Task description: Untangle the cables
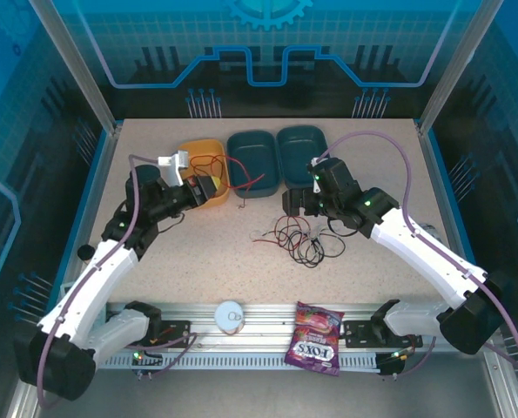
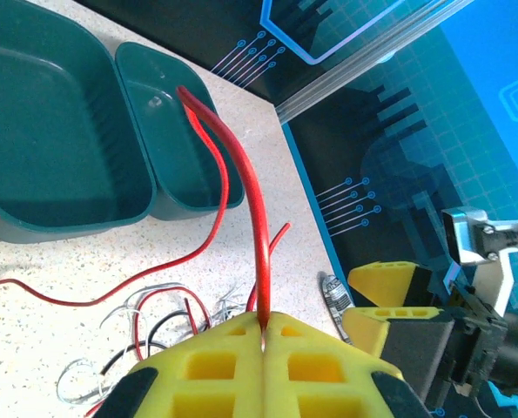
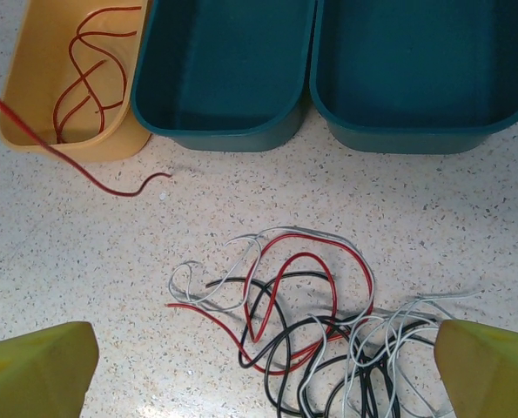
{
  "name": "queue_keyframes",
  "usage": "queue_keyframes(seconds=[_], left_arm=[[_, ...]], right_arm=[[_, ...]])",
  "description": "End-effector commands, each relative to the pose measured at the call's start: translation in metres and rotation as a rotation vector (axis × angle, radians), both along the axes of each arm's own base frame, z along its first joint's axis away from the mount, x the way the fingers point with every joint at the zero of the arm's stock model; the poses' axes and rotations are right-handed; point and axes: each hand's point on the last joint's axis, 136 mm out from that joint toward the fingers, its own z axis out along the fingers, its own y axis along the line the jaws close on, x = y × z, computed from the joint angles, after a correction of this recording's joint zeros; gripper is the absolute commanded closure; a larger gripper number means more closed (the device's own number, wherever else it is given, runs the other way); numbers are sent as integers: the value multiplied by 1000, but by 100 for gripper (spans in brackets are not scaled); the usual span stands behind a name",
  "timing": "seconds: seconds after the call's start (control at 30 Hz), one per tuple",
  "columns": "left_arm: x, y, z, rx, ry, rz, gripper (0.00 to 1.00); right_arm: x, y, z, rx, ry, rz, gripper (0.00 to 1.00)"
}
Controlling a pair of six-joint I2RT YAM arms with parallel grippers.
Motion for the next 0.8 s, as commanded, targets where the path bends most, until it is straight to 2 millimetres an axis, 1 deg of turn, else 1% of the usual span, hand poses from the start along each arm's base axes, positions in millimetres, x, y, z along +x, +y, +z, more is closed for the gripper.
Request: queue_keyframes(seconds=[0.0,0.13,0.27,0.37,0.43,0.5,0.6,0.7,0.77], left_arm=[[-8,1,40,34,-114,-15,100],[-3,9,75,75,-214,26,100],[5,16,105,109,-281,68,100],[13,23,121,144,-321,107,100],[19,29,129,171,-347,136,100],[27,35,132,199,-365,167,100],[43,43,133,240,-376,209,100],[59,48,125,266,-362,229,100],[70,51,116,280,-342,239,100]], right_arm=[[2,-6,5,19,-20,-31,0],[1,-7,6,22,-24,-36,0],[0,-10,5,16,-21,-42,0],[-1,-14,3,5,-19,-51,0],[-1,-15,2,2,-18,-54,0],[0,-15,1,-1,-14,-56,0],[2,-16,0,-3,-10,-57,0],[4,-16,-1,-9,-4,-58,0],[5,-17,-1,-13,-2,-61,0]])
